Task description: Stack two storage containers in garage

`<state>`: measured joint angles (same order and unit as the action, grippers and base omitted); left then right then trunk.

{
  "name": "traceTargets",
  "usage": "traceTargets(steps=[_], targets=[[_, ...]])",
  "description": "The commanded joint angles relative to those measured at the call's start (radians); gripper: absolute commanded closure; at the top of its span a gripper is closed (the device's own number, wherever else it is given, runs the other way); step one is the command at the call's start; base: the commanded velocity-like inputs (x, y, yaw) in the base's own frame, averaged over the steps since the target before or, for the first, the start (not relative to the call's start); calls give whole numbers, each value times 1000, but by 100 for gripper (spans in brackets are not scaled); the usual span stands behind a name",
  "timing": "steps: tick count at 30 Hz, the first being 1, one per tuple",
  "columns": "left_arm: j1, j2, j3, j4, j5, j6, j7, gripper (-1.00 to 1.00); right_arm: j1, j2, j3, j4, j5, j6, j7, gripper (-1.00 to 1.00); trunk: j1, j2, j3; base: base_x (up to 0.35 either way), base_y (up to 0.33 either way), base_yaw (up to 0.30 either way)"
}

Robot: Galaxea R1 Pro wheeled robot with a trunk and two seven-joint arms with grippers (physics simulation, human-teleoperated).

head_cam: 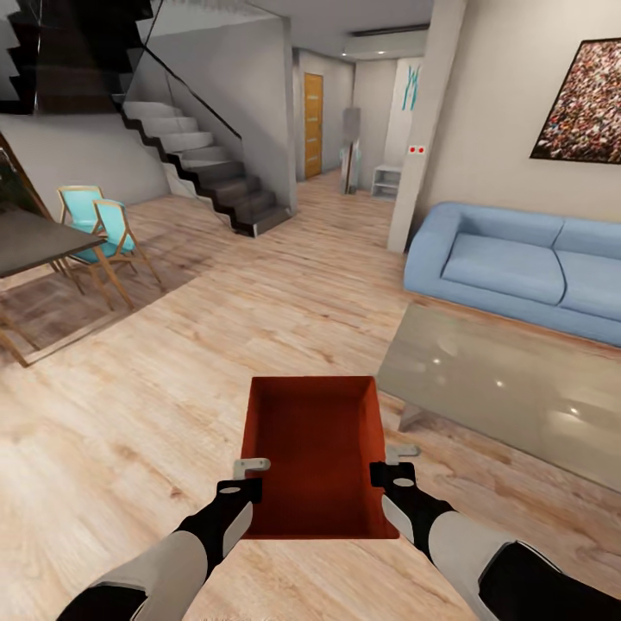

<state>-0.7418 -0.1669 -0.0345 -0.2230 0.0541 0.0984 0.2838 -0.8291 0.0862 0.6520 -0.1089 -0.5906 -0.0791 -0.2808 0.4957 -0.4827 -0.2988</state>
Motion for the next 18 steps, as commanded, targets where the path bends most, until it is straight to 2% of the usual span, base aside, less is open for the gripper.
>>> traceTargets(steps=[1, 18], targets=[[-1, 4, -3, -6, -23, 0, 17, 100, -1, 0, -3, 28, -28, -5, -4, 100, 0, -2, -1, 0, 0, 300], [-1, 4, -4, -6, -23, 0, 17, 100, -1, 0, -3, 28, -28, -5, -4, 100, 0, -2, -1, 0, 0, 300]])
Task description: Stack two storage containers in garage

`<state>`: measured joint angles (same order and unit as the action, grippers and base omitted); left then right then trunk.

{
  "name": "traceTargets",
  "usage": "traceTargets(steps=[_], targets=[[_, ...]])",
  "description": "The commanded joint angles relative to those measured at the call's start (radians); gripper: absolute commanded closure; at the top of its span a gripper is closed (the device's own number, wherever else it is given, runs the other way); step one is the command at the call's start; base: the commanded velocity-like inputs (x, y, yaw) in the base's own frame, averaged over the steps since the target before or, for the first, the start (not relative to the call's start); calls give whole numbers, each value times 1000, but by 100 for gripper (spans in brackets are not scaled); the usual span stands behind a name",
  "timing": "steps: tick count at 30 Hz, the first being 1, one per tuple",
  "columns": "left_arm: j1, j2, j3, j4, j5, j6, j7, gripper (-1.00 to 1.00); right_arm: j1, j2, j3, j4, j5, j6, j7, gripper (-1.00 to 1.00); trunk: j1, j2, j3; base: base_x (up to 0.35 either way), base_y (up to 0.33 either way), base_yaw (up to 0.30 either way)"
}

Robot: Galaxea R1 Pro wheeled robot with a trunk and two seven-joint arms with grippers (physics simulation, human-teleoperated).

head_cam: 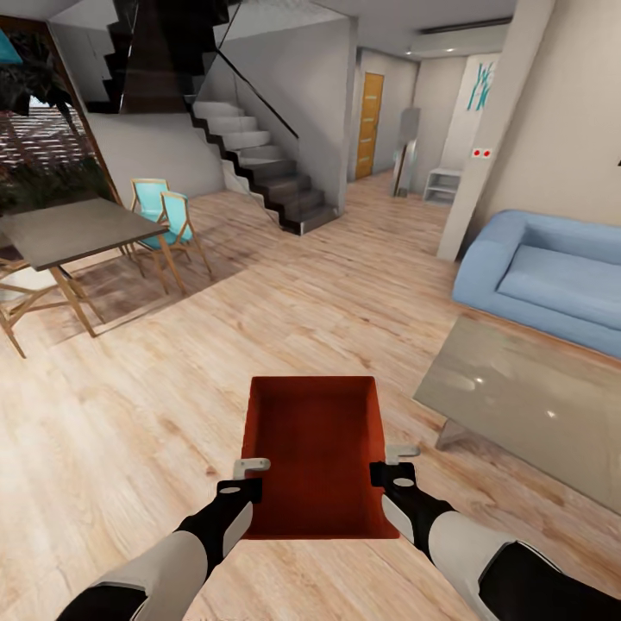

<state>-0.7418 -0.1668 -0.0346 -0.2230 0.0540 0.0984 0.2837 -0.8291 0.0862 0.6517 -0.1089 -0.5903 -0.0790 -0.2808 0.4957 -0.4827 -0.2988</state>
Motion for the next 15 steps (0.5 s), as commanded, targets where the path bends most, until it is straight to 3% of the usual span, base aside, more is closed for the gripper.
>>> traceTargets(steps=[1, 11, 15], targets=[[-1, 4, -4, -6, -23, 0, 17, 100, -1, 0, -3, 28, -28, -5, -5, 100, 0, -2, -1, 0, 0, 300], [-1, 4, -3, -6, -24, 0, 18, 100, -1, -1, -3, 28, -28, -6, -5, 100, 0, -2, -1, 0, 0, 294], [-1, 4, -3, -6, -24, 0, 17, 100, -1, -2, -3, 28, -28, -5, -5, 100, 0, -2, -1, 0, 0, 58]])
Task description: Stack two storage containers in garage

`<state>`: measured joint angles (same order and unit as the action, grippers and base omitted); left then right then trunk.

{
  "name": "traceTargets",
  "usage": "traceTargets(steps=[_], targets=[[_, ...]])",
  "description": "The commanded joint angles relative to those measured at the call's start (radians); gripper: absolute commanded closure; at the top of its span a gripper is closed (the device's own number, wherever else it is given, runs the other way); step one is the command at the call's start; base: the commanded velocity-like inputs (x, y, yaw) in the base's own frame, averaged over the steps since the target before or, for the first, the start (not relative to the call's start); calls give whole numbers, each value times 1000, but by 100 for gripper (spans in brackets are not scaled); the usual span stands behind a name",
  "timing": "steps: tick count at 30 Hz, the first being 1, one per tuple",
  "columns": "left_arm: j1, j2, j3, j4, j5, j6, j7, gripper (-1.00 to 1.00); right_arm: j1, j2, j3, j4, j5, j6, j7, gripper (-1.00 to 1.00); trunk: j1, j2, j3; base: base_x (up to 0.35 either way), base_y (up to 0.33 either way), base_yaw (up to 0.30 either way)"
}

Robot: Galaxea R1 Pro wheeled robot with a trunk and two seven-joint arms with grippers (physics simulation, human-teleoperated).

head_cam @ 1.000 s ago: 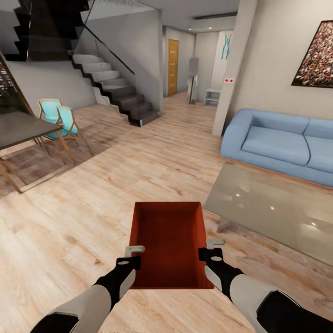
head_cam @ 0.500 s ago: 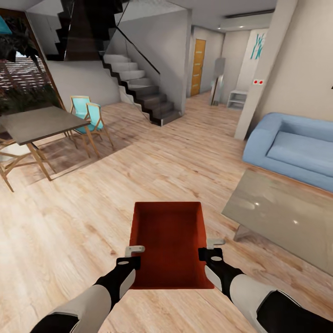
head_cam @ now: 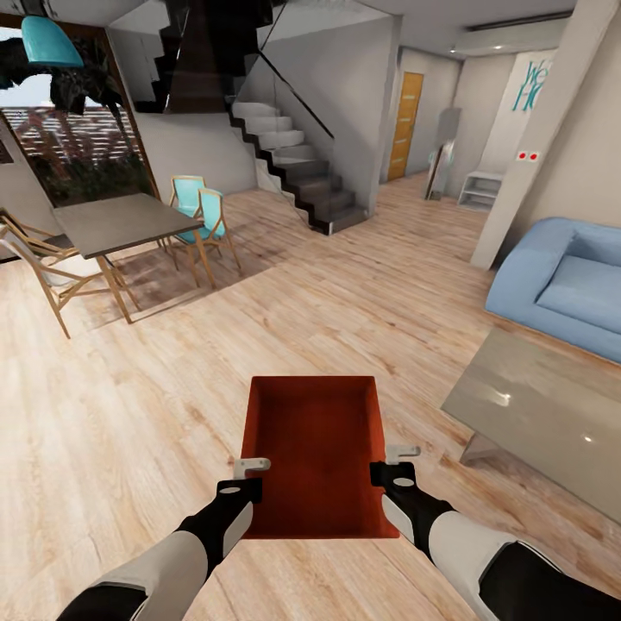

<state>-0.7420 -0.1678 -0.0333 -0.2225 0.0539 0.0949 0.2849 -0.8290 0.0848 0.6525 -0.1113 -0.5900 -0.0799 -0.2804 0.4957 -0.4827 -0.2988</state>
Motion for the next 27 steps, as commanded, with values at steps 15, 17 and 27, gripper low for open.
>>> traceTargets(steps=[15, 17, 27], targets=[[0, 6, -4, -6, -23, 3, 17, 100, -1, 0, -5, 30, -29, -4, -5, 100, 0, -2, -1, 0, 0, 2], [0, 6, -4, -6, -24, 3, 17, 100, -1, 0, -5, 30, -28, -4, -5, 100, 0, -2, -1, 0, 0, 0], [0, 5, -5, -6, -24, 3, 17, 100, -1, 1, -4, 30, -27, -3, -5, 100, 0, -2, -1, 0, 0, 0]])
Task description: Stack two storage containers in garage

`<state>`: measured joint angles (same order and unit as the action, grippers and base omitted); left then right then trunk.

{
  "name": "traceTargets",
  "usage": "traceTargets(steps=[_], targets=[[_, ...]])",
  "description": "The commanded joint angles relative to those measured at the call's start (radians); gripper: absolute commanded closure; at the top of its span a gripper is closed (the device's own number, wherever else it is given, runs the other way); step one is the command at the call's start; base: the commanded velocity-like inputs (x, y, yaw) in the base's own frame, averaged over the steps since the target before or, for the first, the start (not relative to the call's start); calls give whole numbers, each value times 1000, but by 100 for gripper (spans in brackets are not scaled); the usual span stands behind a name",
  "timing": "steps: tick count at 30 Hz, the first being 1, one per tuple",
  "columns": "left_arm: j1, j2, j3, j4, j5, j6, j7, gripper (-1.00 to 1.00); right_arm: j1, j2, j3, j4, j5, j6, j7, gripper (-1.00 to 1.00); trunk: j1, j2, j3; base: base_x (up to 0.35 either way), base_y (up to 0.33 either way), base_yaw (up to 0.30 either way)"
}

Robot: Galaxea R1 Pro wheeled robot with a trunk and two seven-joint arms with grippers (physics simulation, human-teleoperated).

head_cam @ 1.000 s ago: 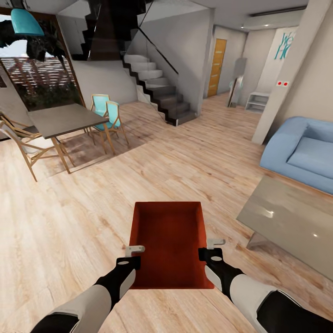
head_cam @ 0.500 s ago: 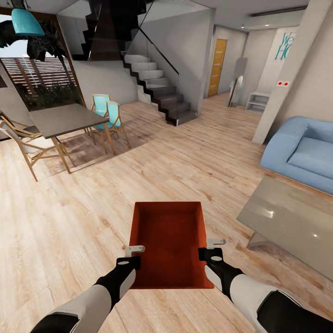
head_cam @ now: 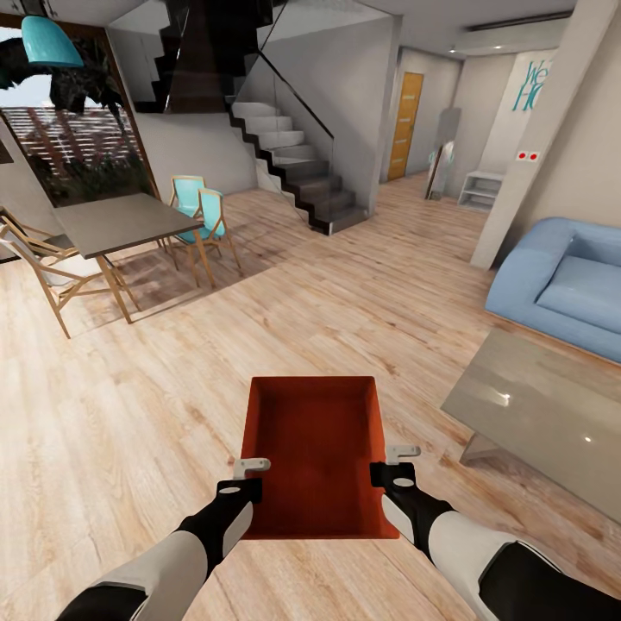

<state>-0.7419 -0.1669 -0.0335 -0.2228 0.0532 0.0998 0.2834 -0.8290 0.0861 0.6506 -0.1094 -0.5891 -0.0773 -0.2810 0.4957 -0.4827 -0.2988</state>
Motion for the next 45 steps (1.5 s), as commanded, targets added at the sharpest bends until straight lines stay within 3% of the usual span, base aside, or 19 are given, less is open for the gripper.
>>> traceTargets(steps=[1, 26, 45], targets=[[-1, 5, -4, -6, -23, -2, 18, 100, -1, 0, -2, 28, -28, -6, -4, 100, 0, -2, -1, 0, 0, 0], [-1, 4, -3, -6, -23, 0, 20, 100, -1, -2, -2, 28, -29, -7, -4, 100, 0, -2, -1, 0, 0, 0], [-1, 4, -3, -6, -22, 1, 19, 100, -1, -2, -2, 28, -29, -7, -4, 100, 0, -2, -1, 304, 101, 0]])
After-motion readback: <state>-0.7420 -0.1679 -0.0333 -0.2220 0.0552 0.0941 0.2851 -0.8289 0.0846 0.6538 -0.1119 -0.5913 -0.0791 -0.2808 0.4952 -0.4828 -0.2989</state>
